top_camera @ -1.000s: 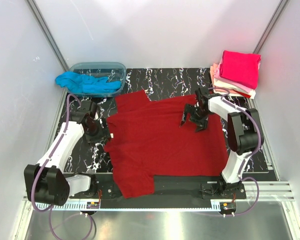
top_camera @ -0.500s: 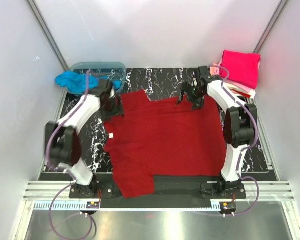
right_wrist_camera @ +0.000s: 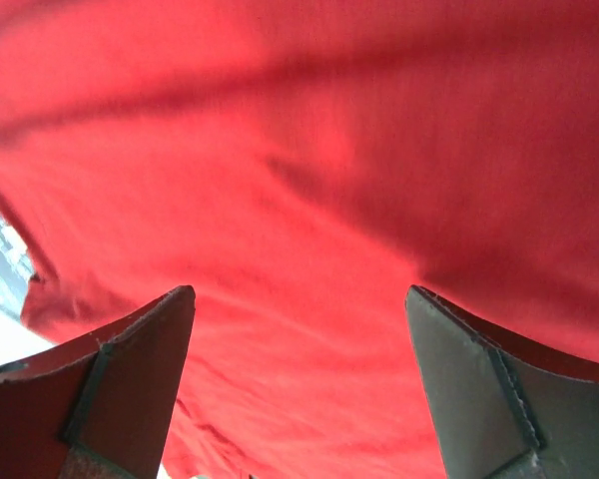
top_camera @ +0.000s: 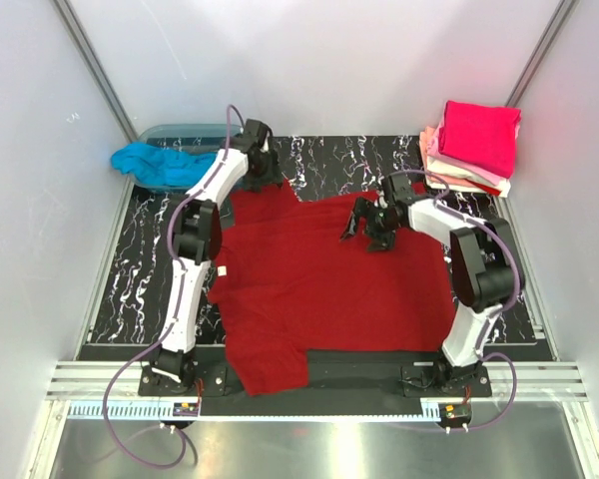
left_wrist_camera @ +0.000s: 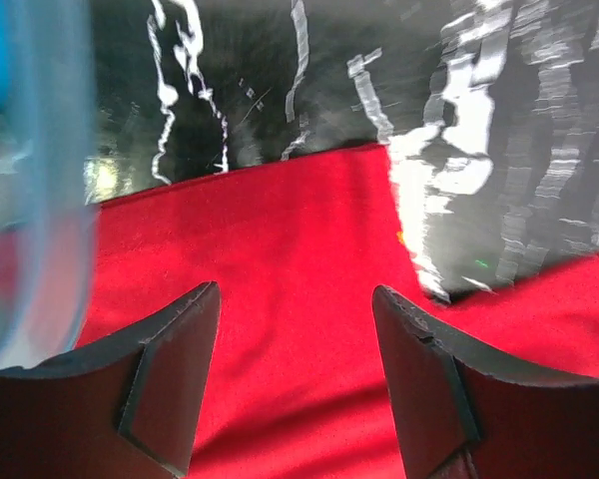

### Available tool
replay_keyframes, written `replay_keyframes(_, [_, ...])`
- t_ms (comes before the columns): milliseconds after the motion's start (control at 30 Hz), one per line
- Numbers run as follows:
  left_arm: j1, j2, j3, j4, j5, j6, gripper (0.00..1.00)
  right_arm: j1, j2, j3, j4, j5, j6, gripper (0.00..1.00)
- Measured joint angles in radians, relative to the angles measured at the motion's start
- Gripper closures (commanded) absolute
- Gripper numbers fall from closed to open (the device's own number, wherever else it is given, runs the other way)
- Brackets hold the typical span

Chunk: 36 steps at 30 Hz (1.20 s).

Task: Fold and stack the t-shirts
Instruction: Flatten the tshirt out

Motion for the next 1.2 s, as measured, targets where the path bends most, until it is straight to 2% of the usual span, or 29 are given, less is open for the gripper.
replay_keyframes(100, [-0.002, 0.076, 0.004, -0.005, 0.018, -0.005, 0.34, 0.003, -0.085, -0.137, 0.105, -0.028, 0.029, 0.06])
replay_keyframes(333, [-0.016, 0.126, 0.092, 0.039, 0.072, -0.043, 0.34, 0.003, -0.256, -0.349, 0.380, -0.081, 0.073, 0.05])
replay_keyframes(467, [-0.019, 0.167, 0.135, 0.101, 0.120, -0.076, 0.34, 0.003, -0.287, -0.438, 0.527, -0.104, 0.083, 0.04])
replay_keyframes(633, [-0.019, 0.225, 0.187, 0.224, 0.205, -0.135, 0.32, 0.002, -0.298, -0.496, 0.628, -0.120, 0.093, 0.04])
replay_keyframes(767, [-0.019, 0.266, 0.214, 0.343, 0.245, -0.184, 0.24, -0.001, -0.299, -0.509, 0.686, -0.126, 0.101, 0.03])
replay_keyframes(800, [-0.018, 0.284, 0.233, 0.375, 0.249, -0.196, 0.17, -0.002, -0.302, -0.516, 0.705, -0.126, 0.106, 0.03])
replay_keyframes(933, [-0.008, 0.324, 0.255, 0.523, 0.260, -0.256, 0.04, -0.015, -0.324, -0.554, 0.758, -0.126, 0.121, 0.03])
replay_keyframes(1100, [0.022, 0.298, 0.235, 0.611, 0.230, -0.282, 0.01, -0.020, -0.331, -0.567, 0.792, -0.126, 0.135, 0.02])
replay_keyframes(1200, [0.040, 0.168, 0.132, 0.615, 0.214, -0.281, 0.01, -0.020, -0.338, -0.573, 0.803, -0.126, 0.138, 0.02])
